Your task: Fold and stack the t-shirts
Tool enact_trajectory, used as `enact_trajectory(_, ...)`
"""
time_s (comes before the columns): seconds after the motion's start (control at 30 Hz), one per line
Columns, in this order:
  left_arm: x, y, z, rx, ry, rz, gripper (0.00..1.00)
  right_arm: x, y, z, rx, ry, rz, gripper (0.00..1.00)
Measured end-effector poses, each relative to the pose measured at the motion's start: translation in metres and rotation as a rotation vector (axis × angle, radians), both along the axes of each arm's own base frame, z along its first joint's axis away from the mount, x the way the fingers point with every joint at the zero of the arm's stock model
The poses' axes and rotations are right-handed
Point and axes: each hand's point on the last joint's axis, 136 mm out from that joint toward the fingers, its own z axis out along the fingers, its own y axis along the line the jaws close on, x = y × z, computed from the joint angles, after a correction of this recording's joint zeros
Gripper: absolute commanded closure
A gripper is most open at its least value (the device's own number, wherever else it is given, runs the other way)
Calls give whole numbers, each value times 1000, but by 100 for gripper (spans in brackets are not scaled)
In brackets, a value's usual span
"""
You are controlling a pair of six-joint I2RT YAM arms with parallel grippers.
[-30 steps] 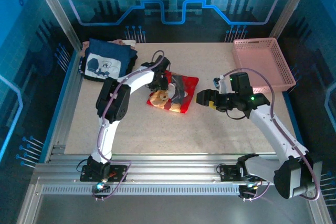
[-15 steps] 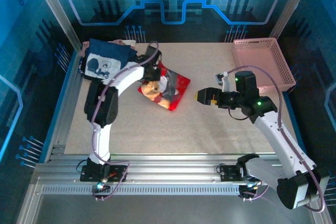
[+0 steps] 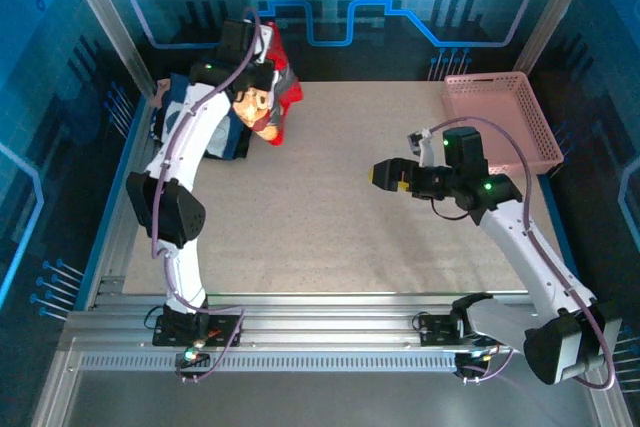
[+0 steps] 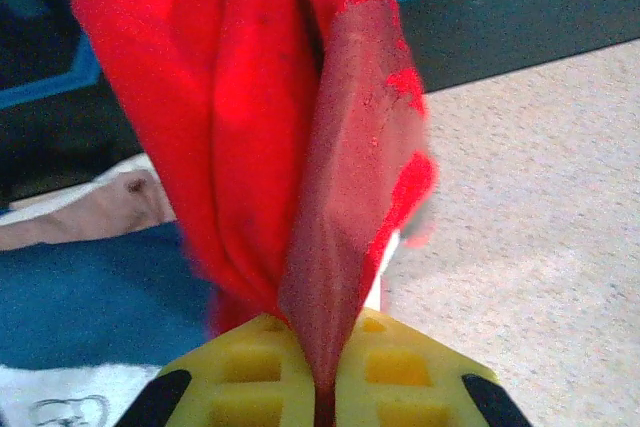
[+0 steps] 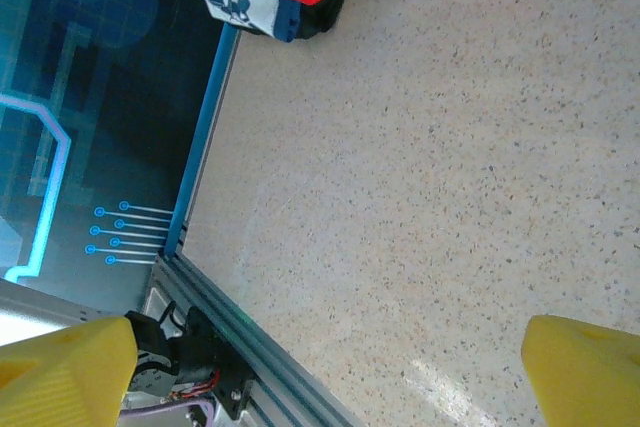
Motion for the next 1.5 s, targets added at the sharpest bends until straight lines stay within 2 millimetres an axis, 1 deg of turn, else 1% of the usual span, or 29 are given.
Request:
enact_trajectory(0.13, 4, 29, 0, -2, 8, 31, 100, 6, 1, 4, -2, -4, -3, 0)
enact_trajectory(0.27, 8, 50, -12, -17, 39, 52, 100, 12, 3, -2, -9, 20, -5, 0)
enact_trajectory(0.37, 15, 70, -28, -32, 69, 76, 100, 18, 4, -6, -15, 37, -6, 0)
enact_trajectory(0.43, 20, 89, -42, -43, 89, 103, 100, 22, 5, -7, -18, 46, -5, 0)
enact_trajectory(0.5, 28, 116, -62, -60, 111, 140, 100, 26, 8, -7, -20, 52, 0, 0)
enact_trajectory(0.53, 32, 130, -74, -72, 122, 160, 82, 27, 10, -7, -21, 55, 2, 0)
enact_trajectory(0.57, 37, 147, -87, -82, 134, 185, 39, 29, 11, -7, -23, 58, 4, 0)
enact_trajectory(0.63, 43, 181, -116, -135, 161, 257, 9, 32, 13, -8, -26, 69, 8, 0)
enact_trajectory(0.67, 45, 202, -132, -174, 173, 307, 1, 33, 15, -8, -29, 77, 12, 0)
enact_trajectory(0.7, 44, 228, -150, -213, 189, 376, 1, 34, 16, -7, -32, 84, 16, 0)
enact_trajectory(0.77, 34, 273, -172, -274, 211, 497, 1, 34, 18, -3, -38, 84, 28, 0)
enact_trajectory(0.8, 26, 294, -177, -303, 217, 555, 1, 33, 19, 0, -41, 80, 36, 0)
enact_trajectory(0.83, 20, 310, -177, -321, 213, 597, 1, 32, 19, 2, -45, 77, 41, 0)
enact_trajectory(0.87, 13, 327, -171, -333, 194, 639, 1, 31, 18, 5, -49, 69, 47, 0)
enact_trajectory(0.9, 6, 342, -159, -345, 167, 679, 1, 30, 18, 6, -52, 61, 52, 0)
enact_trajectory(0.93, 0, 351, -147, -352, 141, 706, 1, 29, 18, 7, -55, 58, 55, 0)
enact_trajectory(0.97, -5, 359, -130, -353, 107, 726, 1, 27, 17, 7, -57, 57, 60, 0)
enact_trajectory(1.03, -14, 361, -86, -356, 23, 737, 1, 23, 15, 6, -54, 55, 67, 0)
enact_trajectory(1.07, -20, 355, -55, -362, -36, 720, 1, 21, 13, 6, -51, 54, 70, 0)
enact_trajectory(1.1, -25, 344, -26, -375, -93, 691, 1, 18, 11, 5, -48, 54, 72, 0)
enact_trajectory(1.13, -30, 334, -2, -392, -140, 664, 1, 16, 9, 4, -47, 56, 70, 0)
enact_trajectory(1.2, -47, 306, 50, -435, -239, 595, 1, 14, 4, 3, -41, 53, 71, 0)
enact_trajectory(1.27, -65, 282, 80, -479, -296, 538, 1, 12, -2, 2, -42, 50, 64, 0)
enact_trajectory(1.3, -76, 269, 89, -515, -314, 509, 1, 11, -6, 1, -47, 48, 57, 0)
enact_trajectory(1.33, -86, 258, 90, -548, -318, 490, 1, 10, -11, -1, -51, 45, 49, 0)
enact_trajectory(1.37, -97, 246, 86, -584, -311, 475, 1, 9, -17, -2, -61, 40, 36, 0)
enact_trajectory(1.43, -121, 223, 61, -631, -268, 465, 1, 8, -33, -6, -95, 21, -7, 0)
enact_trajectory(1.47, -133, 208, 42, -644, -234, 464, 1, 8, -43, -9, -122, 1, -39, 0)
enact_trajectory(1.5, -146, 189, 18, -647, -192, 455, 1, 8, -56, -12, -160, -22, -80, 0)
